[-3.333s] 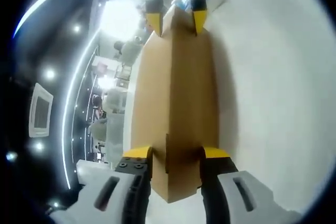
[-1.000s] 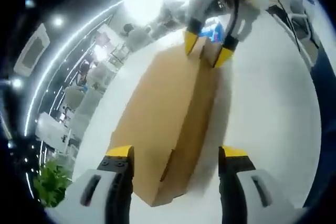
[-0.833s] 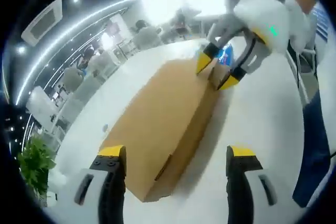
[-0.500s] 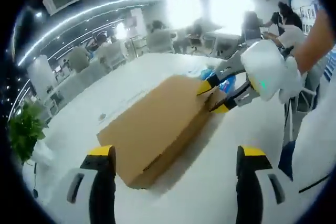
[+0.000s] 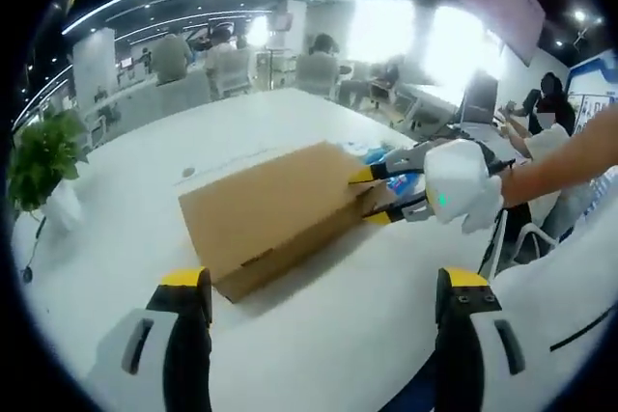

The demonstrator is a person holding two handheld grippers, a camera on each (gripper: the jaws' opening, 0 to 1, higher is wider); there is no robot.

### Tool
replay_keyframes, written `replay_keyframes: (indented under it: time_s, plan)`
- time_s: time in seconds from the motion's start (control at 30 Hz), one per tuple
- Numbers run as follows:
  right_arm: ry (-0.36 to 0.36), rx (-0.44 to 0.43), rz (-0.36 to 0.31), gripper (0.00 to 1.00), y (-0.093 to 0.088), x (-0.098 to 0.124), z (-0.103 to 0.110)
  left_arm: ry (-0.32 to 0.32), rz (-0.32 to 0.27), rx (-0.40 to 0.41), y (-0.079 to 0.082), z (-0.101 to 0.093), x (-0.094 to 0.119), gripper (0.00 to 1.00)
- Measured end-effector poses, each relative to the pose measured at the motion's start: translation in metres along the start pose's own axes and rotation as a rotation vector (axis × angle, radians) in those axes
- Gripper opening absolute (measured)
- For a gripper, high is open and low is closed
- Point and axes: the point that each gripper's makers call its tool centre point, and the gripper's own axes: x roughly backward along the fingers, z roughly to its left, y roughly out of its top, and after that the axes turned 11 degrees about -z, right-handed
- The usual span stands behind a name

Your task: Operate the shoe box by opening the lid, removing the specified soft item, and placing it in the target area until the item is outside and the box remains undamaged.

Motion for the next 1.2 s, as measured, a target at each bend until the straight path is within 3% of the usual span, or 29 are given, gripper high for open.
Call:
replay_keyframes:
  time_s: [0.2,0.3,0.43,0.57,0.8,0.97,1.03,1.2]
  plan:
    - [-0.002,-0.006,-0.001,0.40,0.001,0.000,0.001,0.026,0.007,0.015,-0.001,-0.011,0.020,0.99]
    - [-0.001,-0.008,-0.002,0.39,0.001,0.000,0.001,0.032,0.021,0.059,-0.003,-0.015,0.024,0.99]
    - [-0.002,-0.010,-0.004,0.39,0.001,0.000,0.000,0.034,0.015,0.048,-0.002,-0.017,0.033,0.99]
    - [-0.002,-0.011,-0.003,0.39,0.001,0.000,0.001,0.042,0.039,0.057,-0.008,-0.012,0.038,0.99]
    - [-0.003,-0.014,0.000,0.40,0.000,0.000,0.001,0.071,0.027,0.073,-0.008,0.002,0.050,0.99]
    - [0.017,-0.049,-0.011,0.49,0.004,0.000,0.008,0.087,0.029,0.085,-0.013,0.010,0.055,0.99]
    - [0.071,-0.094,-0.039,0.58,0.007,-0.001,0.018,0.090,0.031,0.091,-0.015,0.011,0.056,0.99]
    - [0.024,-0.179,-0.093,0.62,0.018,0.011,0.004,0.108,0.021,0.099,-0.011,0.017,0.059,0.99]
